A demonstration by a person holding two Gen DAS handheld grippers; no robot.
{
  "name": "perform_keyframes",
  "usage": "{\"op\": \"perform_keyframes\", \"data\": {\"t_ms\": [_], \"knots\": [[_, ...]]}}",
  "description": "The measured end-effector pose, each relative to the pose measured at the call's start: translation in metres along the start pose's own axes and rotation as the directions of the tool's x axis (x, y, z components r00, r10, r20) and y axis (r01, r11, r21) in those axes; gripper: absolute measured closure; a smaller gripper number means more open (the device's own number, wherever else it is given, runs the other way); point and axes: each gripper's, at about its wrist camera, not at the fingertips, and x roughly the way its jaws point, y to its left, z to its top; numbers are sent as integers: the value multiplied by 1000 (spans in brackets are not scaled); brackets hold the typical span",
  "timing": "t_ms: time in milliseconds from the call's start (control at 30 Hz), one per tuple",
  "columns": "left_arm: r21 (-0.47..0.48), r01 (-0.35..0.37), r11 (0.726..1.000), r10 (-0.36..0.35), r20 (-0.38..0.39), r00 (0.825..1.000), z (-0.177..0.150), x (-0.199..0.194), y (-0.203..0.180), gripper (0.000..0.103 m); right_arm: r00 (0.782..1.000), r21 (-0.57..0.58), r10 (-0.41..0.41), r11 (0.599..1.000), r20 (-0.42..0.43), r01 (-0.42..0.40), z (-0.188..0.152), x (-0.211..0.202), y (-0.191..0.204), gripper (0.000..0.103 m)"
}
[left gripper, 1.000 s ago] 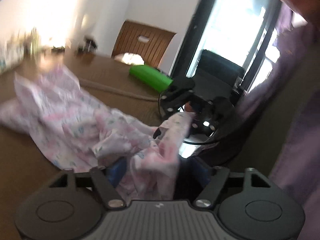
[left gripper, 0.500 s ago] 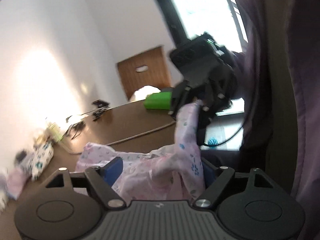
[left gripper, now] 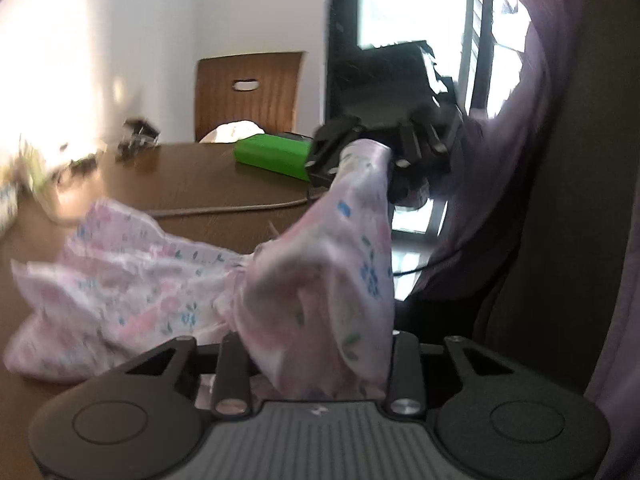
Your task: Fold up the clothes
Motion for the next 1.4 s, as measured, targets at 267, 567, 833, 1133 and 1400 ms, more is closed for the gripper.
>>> {"op": "perform_keyframes", "data": {"t_ms": [267, 567, 833, 1133, 1400], "knots": [[-190, 86, 978, -70, 91, 993, -11, -8, 20, 73, 992, 102, -102, 990, 71, 95, -3, -1, -14, 35], [-236, 60, 970, -33, 119, 992, -10, -6, 21, 72, 963, 421, -217, 897, 162, 131, -10, 8, -42, 69], [-432, 57, 900, 31, 195, 980, -19, -21, 32, 73, 925, 511, -352, 826, 140, 237, -4, 23, -59, 84], [-645, 170, 745, 18, 274, 962, -31, -32, 56, 51, 882, 545, -463, 763, 88, 347, -3, 36, -63, 78], [-675, 122, 728, 133, 313, 940, -22, -45, 54, 78, 866, 558, -486, 753, 117, 347, 2, 39, -67, 72]]}}
